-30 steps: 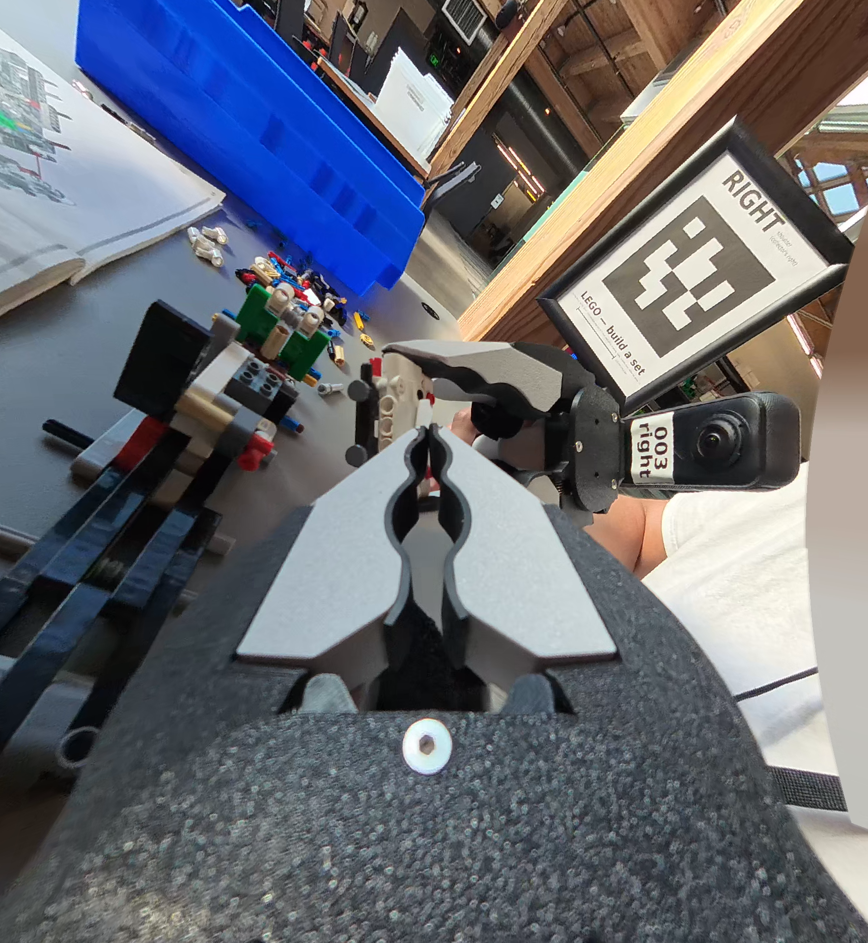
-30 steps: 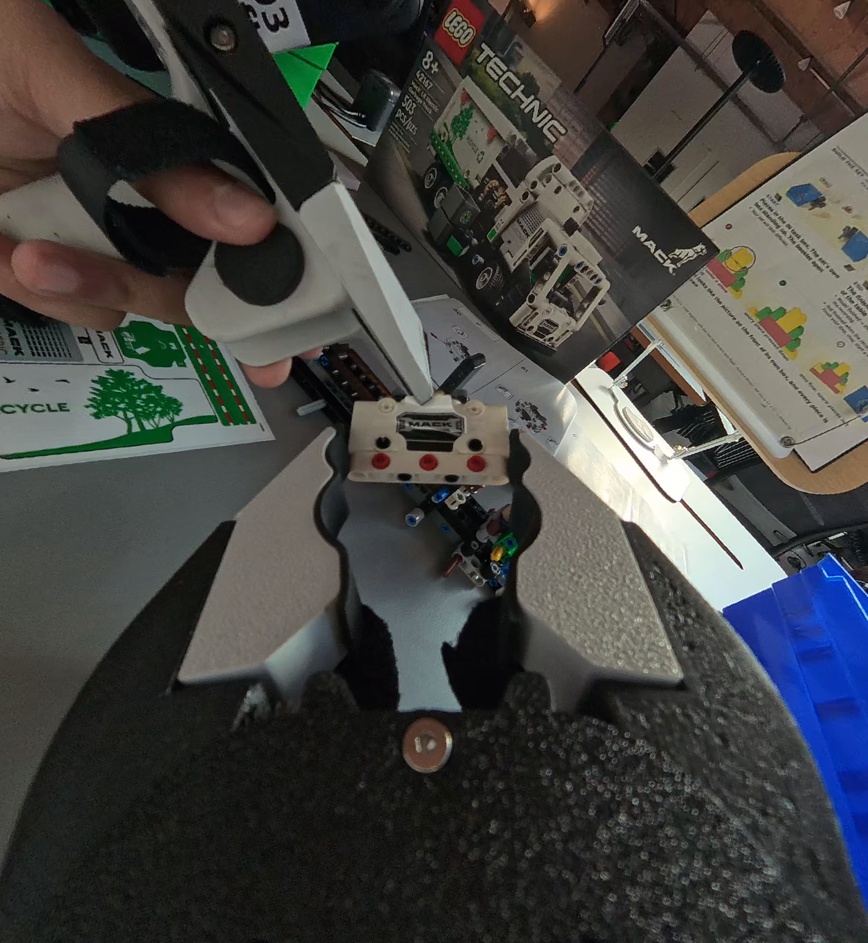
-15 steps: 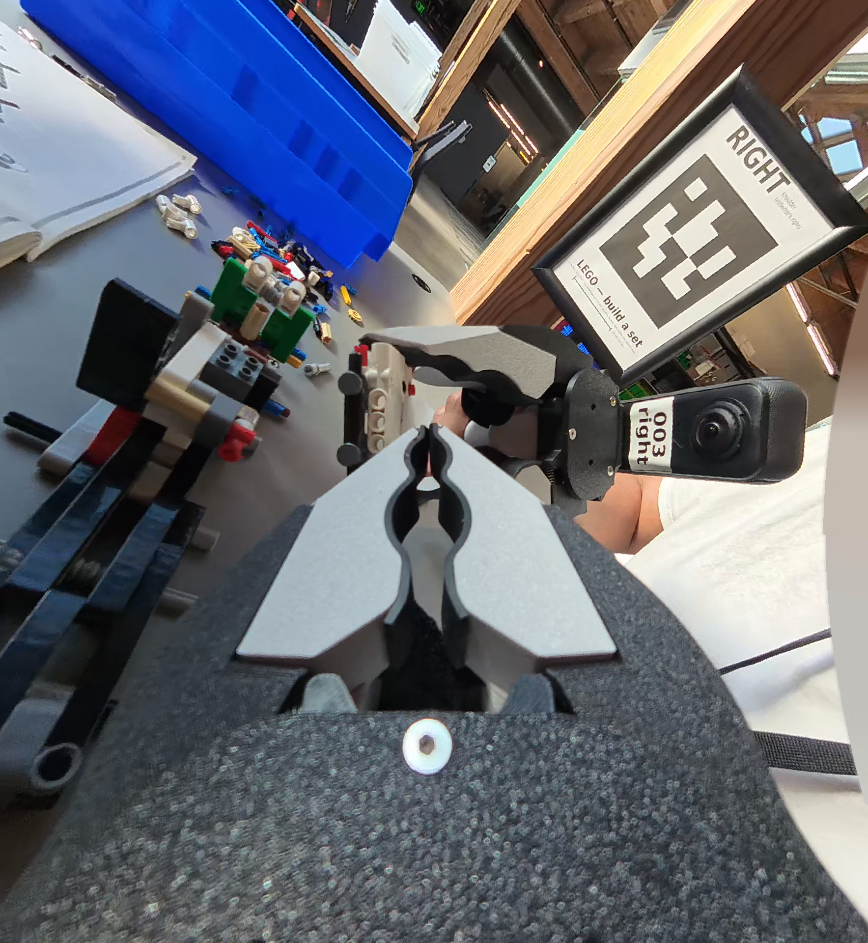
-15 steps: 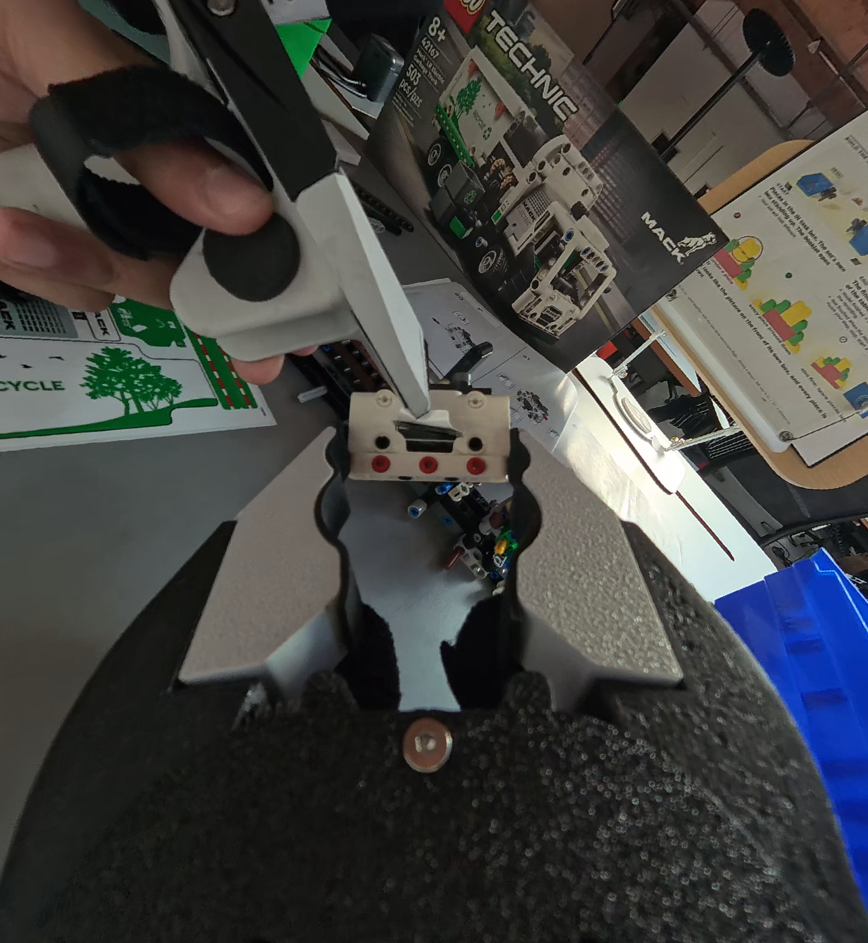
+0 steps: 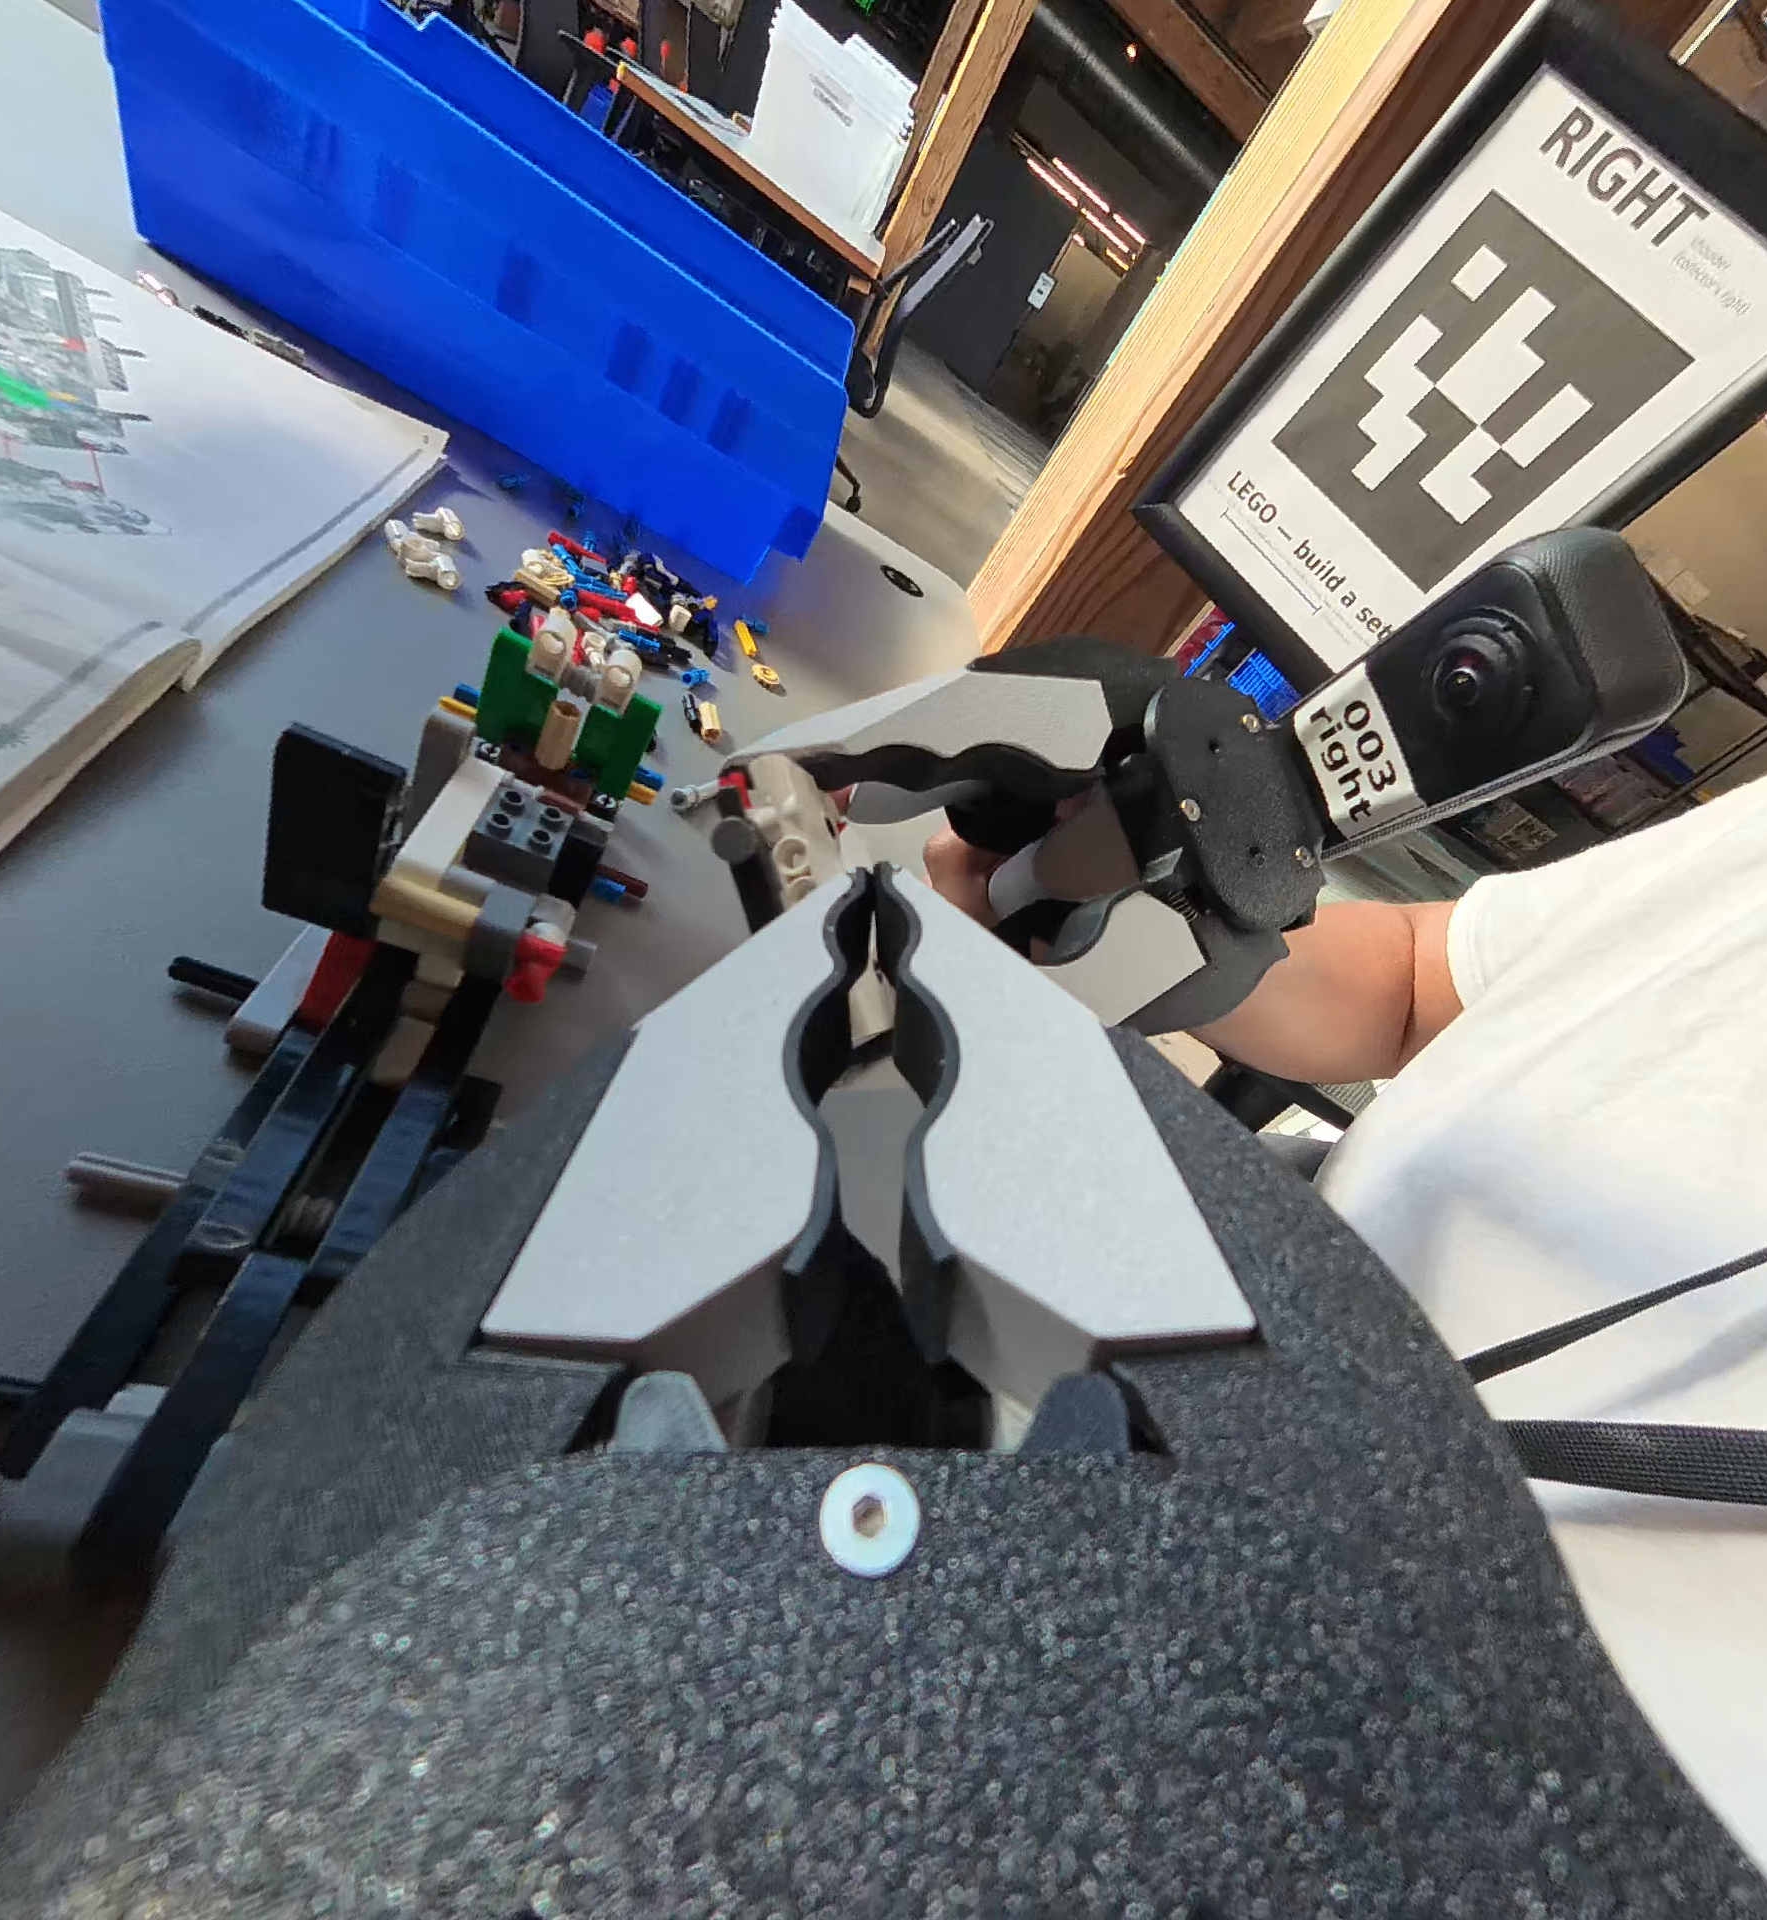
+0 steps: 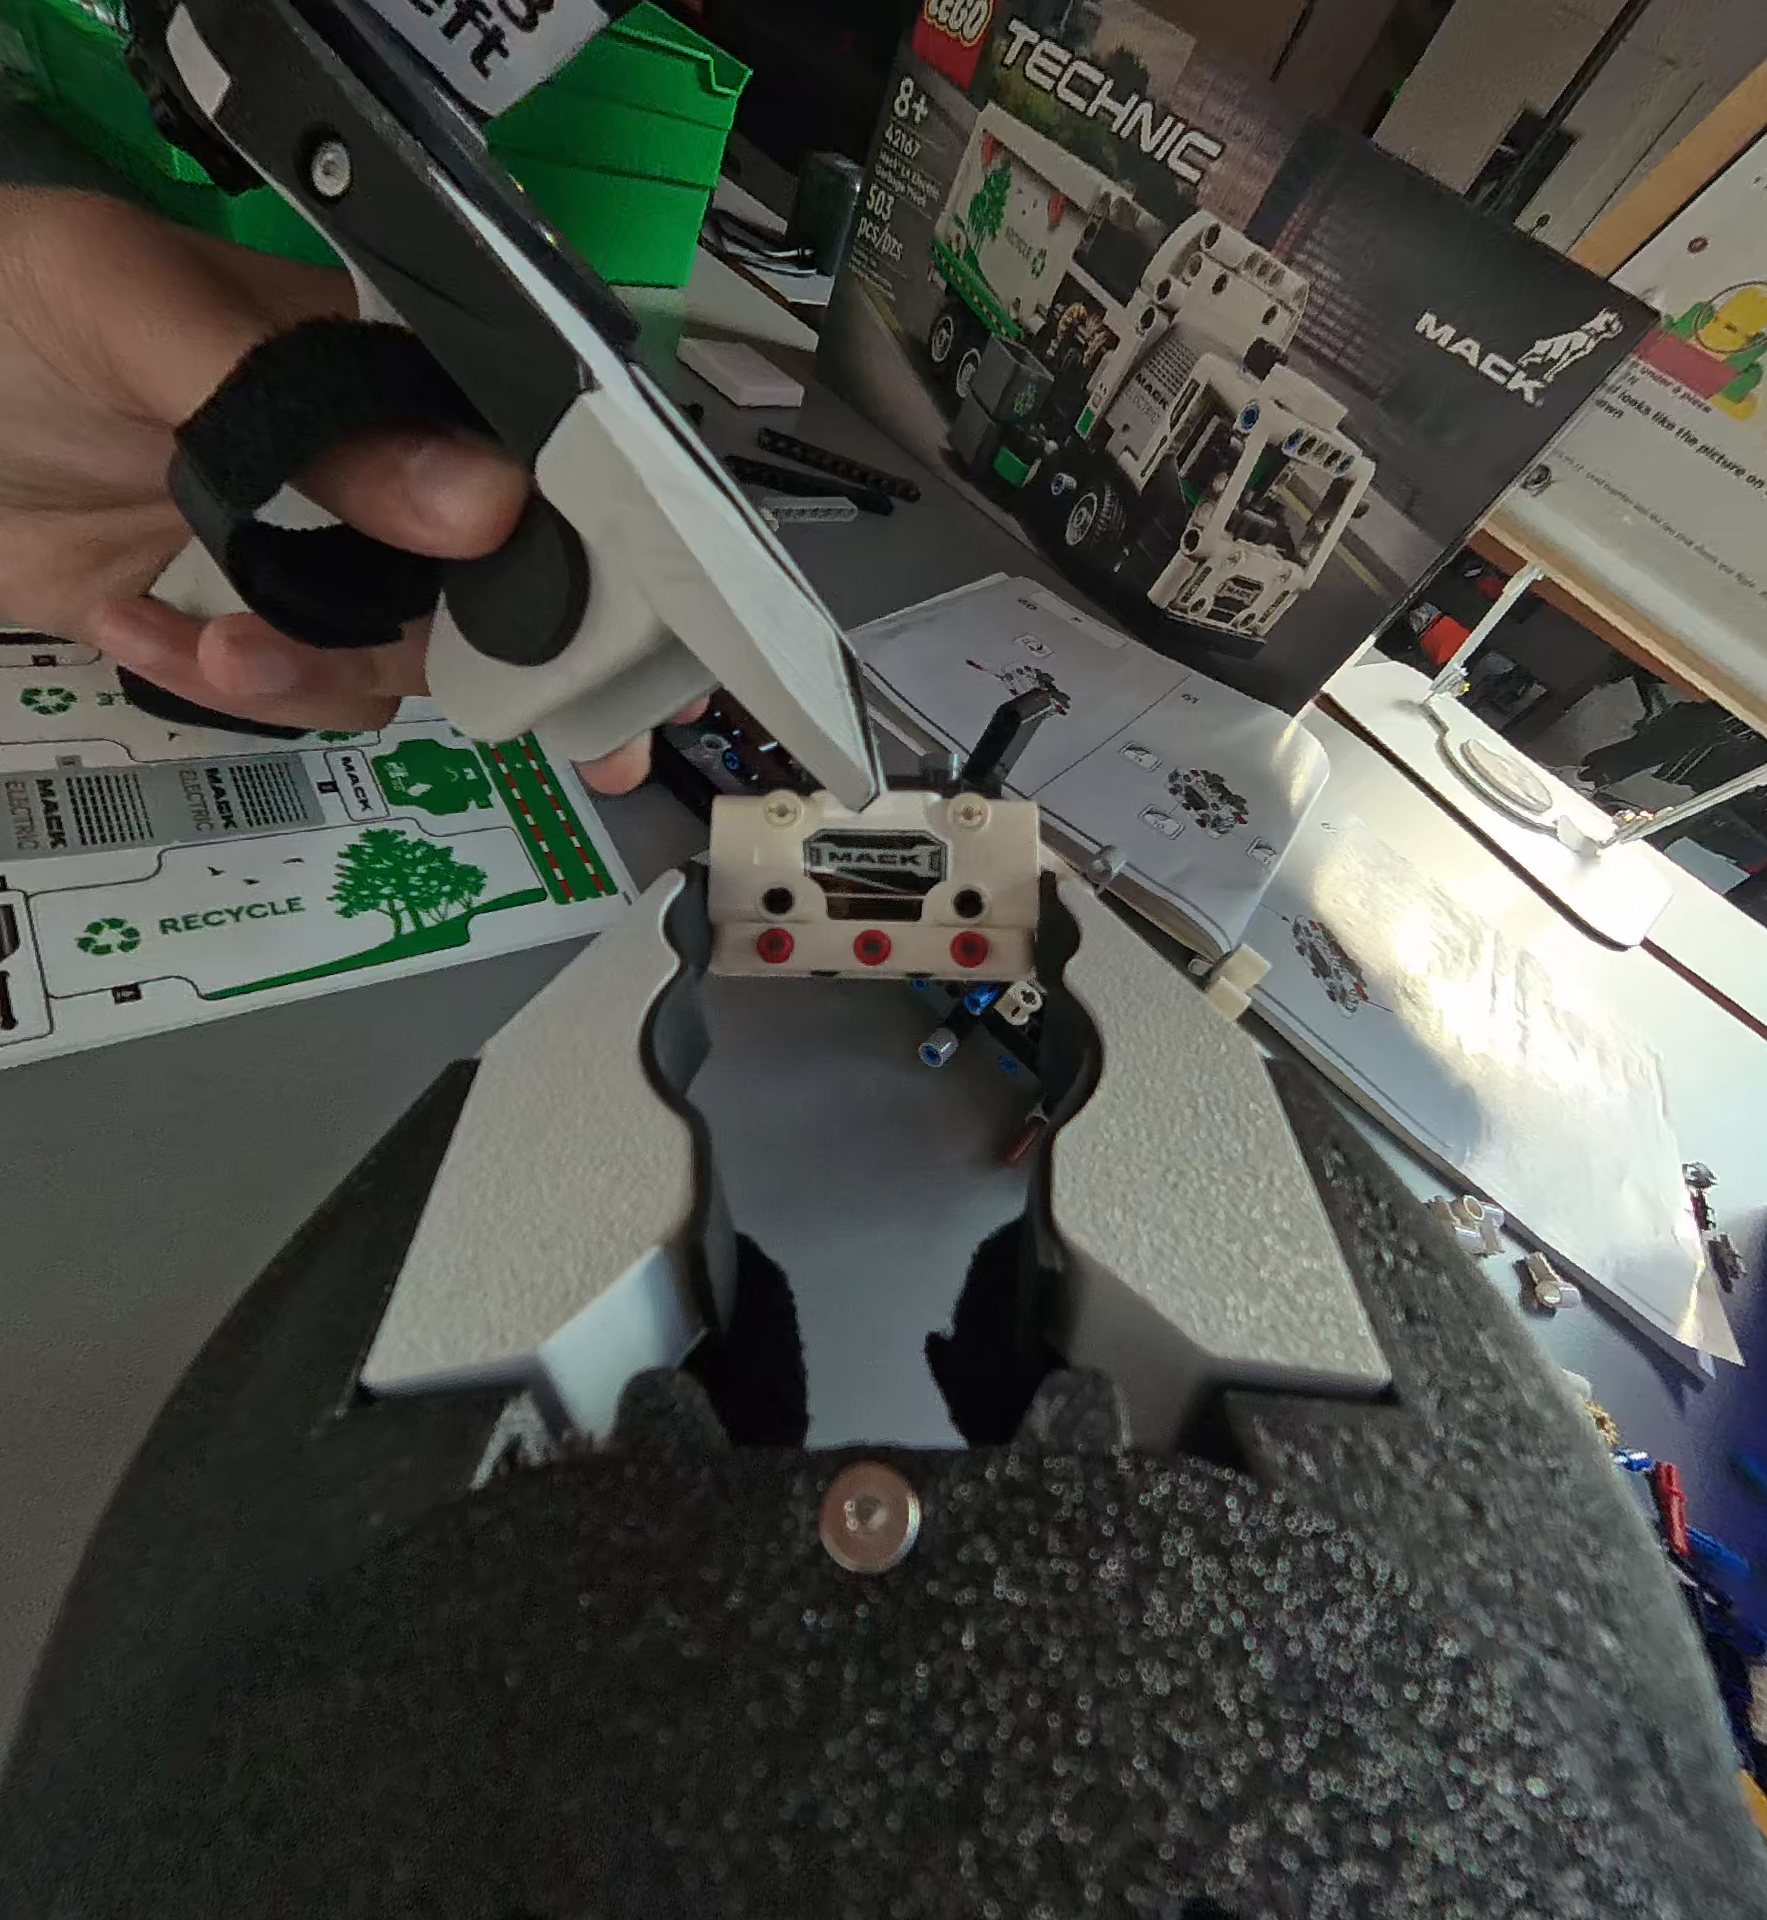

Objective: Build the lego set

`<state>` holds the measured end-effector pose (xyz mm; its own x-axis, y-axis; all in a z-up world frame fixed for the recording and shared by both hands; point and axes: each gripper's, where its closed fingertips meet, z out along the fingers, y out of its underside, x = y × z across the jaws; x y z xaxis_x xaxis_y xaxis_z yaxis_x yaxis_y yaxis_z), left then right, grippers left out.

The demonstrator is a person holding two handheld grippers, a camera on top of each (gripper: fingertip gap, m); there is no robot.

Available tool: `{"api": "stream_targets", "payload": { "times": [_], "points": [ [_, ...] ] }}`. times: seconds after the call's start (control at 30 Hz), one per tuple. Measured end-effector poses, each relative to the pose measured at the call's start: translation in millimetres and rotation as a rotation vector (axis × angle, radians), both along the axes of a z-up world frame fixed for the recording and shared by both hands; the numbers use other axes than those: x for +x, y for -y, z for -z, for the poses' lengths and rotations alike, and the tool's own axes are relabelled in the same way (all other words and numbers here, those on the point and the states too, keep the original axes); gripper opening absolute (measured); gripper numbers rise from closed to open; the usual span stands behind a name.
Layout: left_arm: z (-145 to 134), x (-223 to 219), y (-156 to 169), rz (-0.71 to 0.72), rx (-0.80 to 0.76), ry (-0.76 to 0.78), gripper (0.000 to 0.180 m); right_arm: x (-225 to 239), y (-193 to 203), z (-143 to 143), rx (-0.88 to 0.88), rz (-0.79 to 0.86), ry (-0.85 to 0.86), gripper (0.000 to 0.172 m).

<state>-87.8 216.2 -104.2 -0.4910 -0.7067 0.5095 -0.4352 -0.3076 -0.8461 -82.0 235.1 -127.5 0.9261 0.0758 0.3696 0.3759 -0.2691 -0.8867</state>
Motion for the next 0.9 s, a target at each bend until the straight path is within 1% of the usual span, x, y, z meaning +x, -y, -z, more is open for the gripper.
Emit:
{"api": "stream_targets", "payload": {
  "times": [0.03,0.1,0.13,0.17,0.23,0.3,0.33,0.4,0.5,0.53,0.57,0.67,0.7,0.77,0.8,0.83,0.87,0.9],
  "points": [
    [0,0,-1,0.002,0.012,0.002,0.000,0,0,1,-0.005,0.005,0.012,0.062],
    [-3,-1,-1,0.010,0.023,0.011,0.000,-3,5,3,-0.020,0.015,0.046,0.066],
    [-5,-2,-1,0.022,0.021,0.012,0.000,-4,9,3,-0.014,0.016,0.053,0.065],
    [-7,-3,-1,0.034,0.017,0.014,0.000,-6,13,5,-0.031,0.003,0.035,0.068],
    [-11,-8,3,0.088,-0.001,0.011,0.000,-19,23,15,-0.132,-0.071,-0.090,0.083],
    [-14,-13,7,0.132,0.017,0.018,0.000,-32,39,14,-0.204,-0.170,-0.259,0.082],
    [-13,-15,10,0.154,0.043,0.017,0.000,-35,47,6,-0.213,-0.214,-0.343,0.082],
    [-14,-20,15,0.184,0.095,0.039,0.000,-26,57,-16,-0.178,-0.248,-0.504,0.077],
    [-10,-28,28,0.254,0.186,0.049,0.000,-14,60,-37,-0.194,-0.327,-0.831,0.074],
    [-9,-30,31,0.268,0.219,0.057,0.000,-15,58,-39,-0.228,-0.362,-0.920,0.065],
    [-8,-31,34,0.280,0.244,0.065,0.000,-21,58,-37,-0.284,-0.413,-0.980,0.062],
    [-11,-36,42,0.309,0.264,0.093,0.000,-56,63,-24,-0.511,-0.579,-1.128,0.060],
    [-12,-37,44,0.313,0.271,0.103,0.000,-66,65,-25,-0.563,-0.632,-1.200,0.060],
    [-15,-39,46,0.317,0.291,0.121,0.000,-82,70,-24,-0.651,-0.698,-1.292,0.060],
    [-16,-40,47,0.315,0.305,0.133,0.000,-85,69,-25,-0.661,-0.712,-1.333,0.056],
    [-17,-42,48,0.321,0.317,0.142,0.000,-87,68,-30,-0.637,-0.738,-1.381,0.047],
    [-17,-44,49,0.329,0.329,0.151,0.000,-87,65,-34,-0.612,-0.746,-1.421,0.042],
    [-18,-45,50,0.334,0.341,0.159,0.000,-87,62,-33,-0.604,-0.747,-1.430,0.034]
  ]
}}
